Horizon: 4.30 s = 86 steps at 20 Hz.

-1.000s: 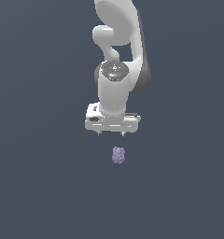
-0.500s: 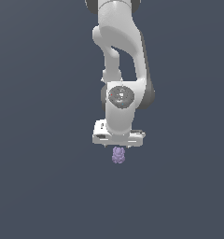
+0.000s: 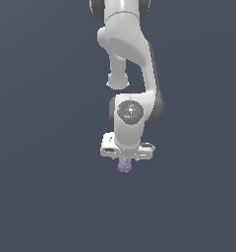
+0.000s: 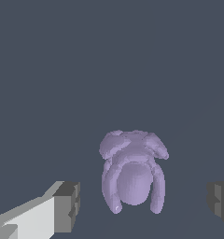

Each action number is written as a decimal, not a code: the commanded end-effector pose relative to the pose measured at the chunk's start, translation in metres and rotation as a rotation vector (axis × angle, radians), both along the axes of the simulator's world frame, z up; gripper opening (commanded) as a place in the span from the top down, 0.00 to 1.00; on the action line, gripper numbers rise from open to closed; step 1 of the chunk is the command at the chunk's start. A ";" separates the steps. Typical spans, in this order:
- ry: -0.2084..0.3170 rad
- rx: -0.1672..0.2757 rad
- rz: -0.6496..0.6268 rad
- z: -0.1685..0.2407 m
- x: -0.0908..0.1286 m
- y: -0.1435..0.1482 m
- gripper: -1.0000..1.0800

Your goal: Pick up the object and move it to a goal position.

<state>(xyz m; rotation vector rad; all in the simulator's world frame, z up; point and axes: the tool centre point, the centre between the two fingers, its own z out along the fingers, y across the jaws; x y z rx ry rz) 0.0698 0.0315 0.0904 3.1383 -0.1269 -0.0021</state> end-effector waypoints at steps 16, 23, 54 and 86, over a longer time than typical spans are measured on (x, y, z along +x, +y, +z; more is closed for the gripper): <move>-0.001 0.000 -0.001 -0.051 0.000 0.000 0.04; -0.001 0.000 -0.001 -0.051 0.001 0.000 1.00; -0.001 0.000 -0.002 0.047 -0.072 -0.004 1.00; -0.001 0.001 -0.002 0.235 -0.203 -0.011 1.00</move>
